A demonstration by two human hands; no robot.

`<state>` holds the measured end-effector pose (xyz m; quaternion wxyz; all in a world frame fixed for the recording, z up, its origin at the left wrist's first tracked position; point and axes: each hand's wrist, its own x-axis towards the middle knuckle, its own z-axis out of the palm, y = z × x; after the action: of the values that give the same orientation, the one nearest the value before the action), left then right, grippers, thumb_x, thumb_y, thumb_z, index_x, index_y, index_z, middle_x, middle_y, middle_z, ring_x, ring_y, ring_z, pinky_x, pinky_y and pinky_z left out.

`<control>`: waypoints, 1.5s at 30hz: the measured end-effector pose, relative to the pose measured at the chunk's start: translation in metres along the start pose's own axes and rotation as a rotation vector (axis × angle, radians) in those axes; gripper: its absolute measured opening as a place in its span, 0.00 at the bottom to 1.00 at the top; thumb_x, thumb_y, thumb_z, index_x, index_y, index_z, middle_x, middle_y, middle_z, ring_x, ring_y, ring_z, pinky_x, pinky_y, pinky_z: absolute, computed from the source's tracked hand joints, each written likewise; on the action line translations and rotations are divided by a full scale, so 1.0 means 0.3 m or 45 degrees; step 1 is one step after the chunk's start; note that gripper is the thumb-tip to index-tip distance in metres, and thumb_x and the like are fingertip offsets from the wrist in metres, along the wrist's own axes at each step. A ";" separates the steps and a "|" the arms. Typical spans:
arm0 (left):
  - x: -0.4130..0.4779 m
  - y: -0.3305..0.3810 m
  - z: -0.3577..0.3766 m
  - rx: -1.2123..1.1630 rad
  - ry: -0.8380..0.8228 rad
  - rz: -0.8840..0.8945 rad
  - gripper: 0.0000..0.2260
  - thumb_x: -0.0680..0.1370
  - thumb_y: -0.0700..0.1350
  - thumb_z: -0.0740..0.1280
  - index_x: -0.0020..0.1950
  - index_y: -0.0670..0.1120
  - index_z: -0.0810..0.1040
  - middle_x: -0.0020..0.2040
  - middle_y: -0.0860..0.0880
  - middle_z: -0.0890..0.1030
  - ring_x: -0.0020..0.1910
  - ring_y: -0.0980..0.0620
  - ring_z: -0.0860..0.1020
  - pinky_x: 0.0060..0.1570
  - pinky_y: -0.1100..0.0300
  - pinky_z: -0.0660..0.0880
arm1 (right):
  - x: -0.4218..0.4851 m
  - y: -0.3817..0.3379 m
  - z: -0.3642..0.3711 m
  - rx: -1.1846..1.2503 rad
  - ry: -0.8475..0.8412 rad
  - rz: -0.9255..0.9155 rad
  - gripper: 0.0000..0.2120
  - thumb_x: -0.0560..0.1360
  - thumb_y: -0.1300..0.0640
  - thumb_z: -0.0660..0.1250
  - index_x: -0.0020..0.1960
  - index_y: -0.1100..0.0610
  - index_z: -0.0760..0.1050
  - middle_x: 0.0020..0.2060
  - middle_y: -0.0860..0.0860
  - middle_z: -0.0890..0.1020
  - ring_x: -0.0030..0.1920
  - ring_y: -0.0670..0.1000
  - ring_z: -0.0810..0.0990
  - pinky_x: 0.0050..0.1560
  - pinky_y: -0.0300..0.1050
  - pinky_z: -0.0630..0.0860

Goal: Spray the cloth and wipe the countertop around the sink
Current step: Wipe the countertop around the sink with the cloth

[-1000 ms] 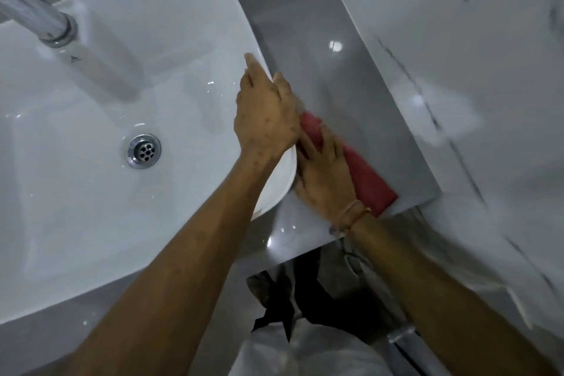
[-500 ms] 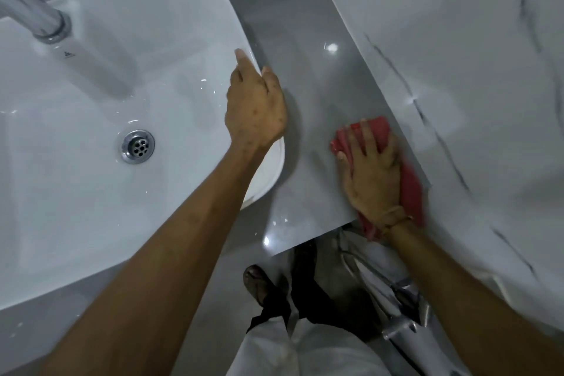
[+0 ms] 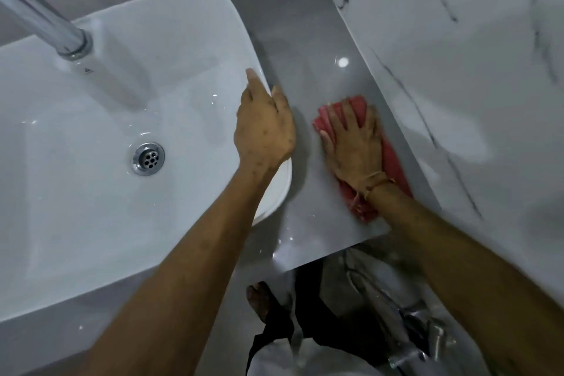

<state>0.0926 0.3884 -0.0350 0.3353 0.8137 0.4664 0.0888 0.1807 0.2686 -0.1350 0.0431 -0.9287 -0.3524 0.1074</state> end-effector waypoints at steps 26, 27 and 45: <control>-0.049 -0.015 -0.053 0.002 -0.128 0.039 0.28 0.82 0.56 0.46 0.79 0.43 0.49 0.76 0.43 0.63 0.73 0.43 0.64 0.68 0.48 0.64 | -0.460 -0.325 0.099 0.117 -0.049 -0.017 0.32 0.74 0.44 0.58 0.75 0.56 0.57 0.73 0.60 0.64 0.71 0.70 0.64 0.70 0.68 0.63; -0.074 -0.021 -0.067 -0.025 -0.126 0.076 0.28 0.82 0.56 0.47 0.78 0.42 0.50 0.77 0.43 0.62 0.74 0.44 0.62 0.70 0.50 0.62 | -0.511 -0.367 0.116 0.131 -0.099 -0.004 0.34 0.73 0.43 0.57 0.75 0.57 0.56 0.74 0.61 0.63 0.71 0.69 0.64 0.71 0.68 0.62; -0.641 -0.343 0.237 0.490 -0.246 0.086 0.38 0.74 0.66 0.49 0.79 0.47 0.48 0.78 0.41 0.41 0.76 0.39 0.36 0.74 0.44 0.32 | -0.296 -0.424 -0.249 0.175 0.253 -0.497 0.25 0.80 0.45 0.49 0.75 0.54 0.60 0.76 0.54 0.61 0.77 0.57 0.53 0.76 0.57 0.42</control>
<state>-0.0526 0.2330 -0.1214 0.2138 0.8826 0.4129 -0.0689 0.0511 0.3045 -0.0276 0.1607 -0.8437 -0.5114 0.0287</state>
